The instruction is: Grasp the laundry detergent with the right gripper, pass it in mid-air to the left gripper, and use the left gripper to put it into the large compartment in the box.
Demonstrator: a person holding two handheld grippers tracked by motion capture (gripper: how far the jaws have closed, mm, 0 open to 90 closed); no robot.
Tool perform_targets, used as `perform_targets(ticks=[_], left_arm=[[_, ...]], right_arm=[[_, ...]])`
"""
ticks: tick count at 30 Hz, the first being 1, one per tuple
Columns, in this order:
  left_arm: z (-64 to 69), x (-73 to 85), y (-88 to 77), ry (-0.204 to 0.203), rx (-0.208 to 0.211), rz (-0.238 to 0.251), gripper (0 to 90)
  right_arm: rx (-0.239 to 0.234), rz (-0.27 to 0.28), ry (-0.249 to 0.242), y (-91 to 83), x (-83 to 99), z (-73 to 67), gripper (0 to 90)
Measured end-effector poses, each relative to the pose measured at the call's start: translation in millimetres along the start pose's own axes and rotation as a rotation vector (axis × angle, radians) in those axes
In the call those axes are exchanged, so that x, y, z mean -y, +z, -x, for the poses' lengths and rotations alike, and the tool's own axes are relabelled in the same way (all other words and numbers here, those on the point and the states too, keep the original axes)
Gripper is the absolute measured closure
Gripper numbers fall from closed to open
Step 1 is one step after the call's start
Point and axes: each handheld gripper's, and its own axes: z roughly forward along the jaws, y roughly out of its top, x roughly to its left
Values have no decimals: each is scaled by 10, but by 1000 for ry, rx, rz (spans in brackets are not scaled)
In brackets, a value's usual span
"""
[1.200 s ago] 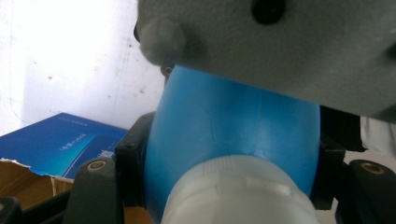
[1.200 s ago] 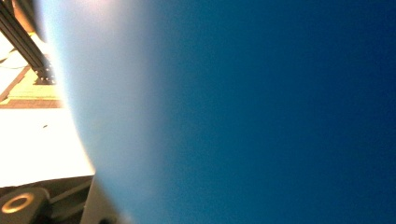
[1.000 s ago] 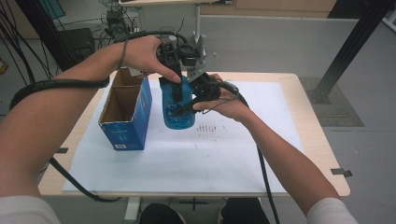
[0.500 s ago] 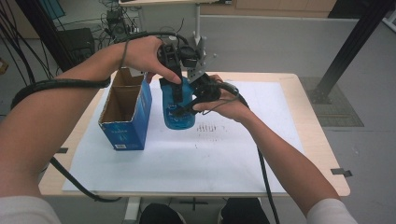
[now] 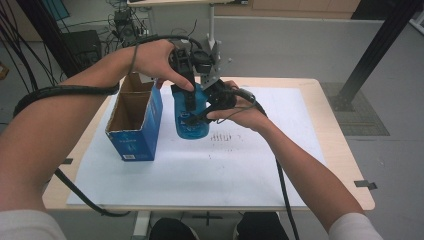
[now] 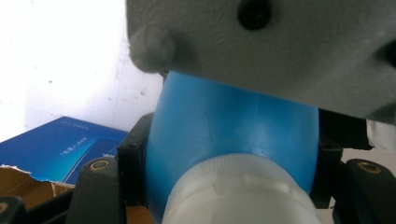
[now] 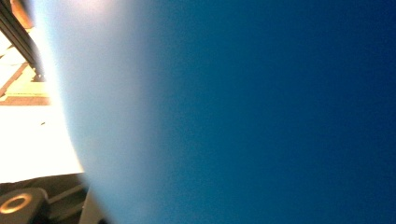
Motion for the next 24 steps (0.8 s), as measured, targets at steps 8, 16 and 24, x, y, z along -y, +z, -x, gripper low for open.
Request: perform_targets(ticks=[8,16,24], left_arm=[[0,8,2,1,-6,11,363],[-2,12,7,3,-4,9,363],[1,18,17,3,-2,3,363]], right_arm=[[-4,3,3,2,-1,7,438],[-2,-2,2,9,0,6,437],[0,-6,-4,17,-3,5,435]])
